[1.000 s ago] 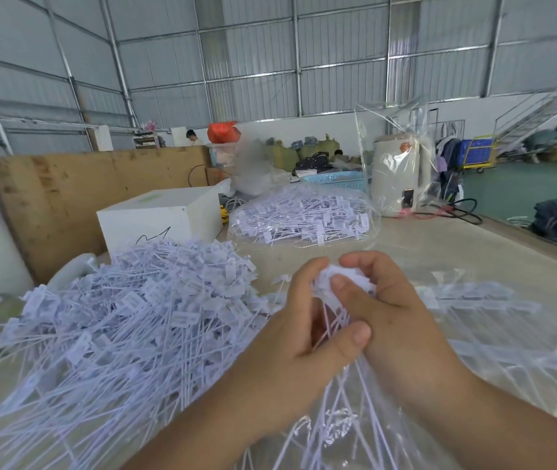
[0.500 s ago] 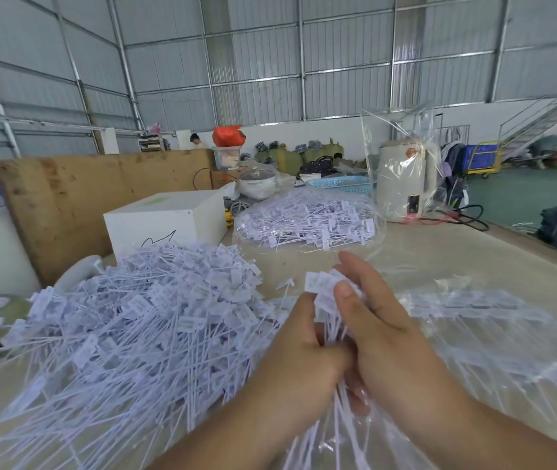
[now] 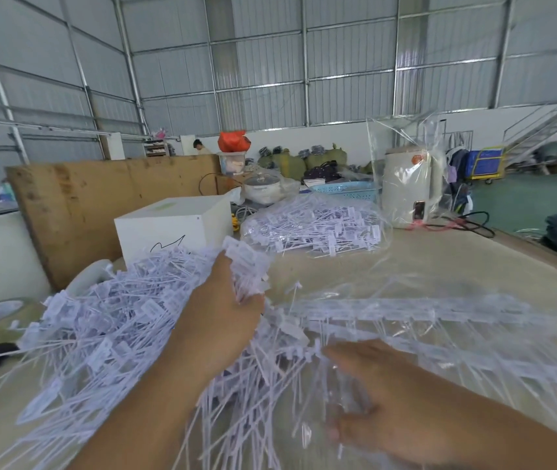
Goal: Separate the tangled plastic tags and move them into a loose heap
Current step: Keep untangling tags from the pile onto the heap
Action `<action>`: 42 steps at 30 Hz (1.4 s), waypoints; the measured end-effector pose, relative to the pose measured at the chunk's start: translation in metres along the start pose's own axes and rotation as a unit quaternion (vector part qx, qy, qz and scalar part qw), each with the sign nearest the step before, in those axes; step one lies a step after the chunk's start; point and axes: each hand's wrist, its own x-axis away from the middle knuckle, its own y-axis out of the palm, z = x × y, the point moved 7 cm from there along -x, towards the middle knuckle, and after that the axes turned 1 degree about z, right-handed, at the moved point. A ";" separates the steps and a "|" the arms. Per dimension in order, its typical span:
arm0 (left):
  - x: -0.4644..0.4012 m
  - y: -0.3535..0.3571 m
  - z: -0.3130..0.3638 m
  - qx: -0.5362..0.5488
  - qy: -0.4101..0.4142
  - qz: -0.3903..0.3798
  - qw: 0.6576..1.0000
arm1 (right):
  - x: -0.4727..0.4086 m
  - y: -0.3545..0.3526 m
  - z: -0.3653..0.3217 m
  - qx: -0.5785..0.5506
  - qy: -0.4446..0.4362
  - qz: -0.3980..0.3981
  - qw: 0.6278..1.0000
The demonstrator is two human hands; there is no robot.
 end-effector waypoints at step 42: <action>0.018 0.073 0.010 -0.385 0.180 -0.068 0.903 | -0.024 -0.016 -0.008 0.059 -0.084 0.191 0.976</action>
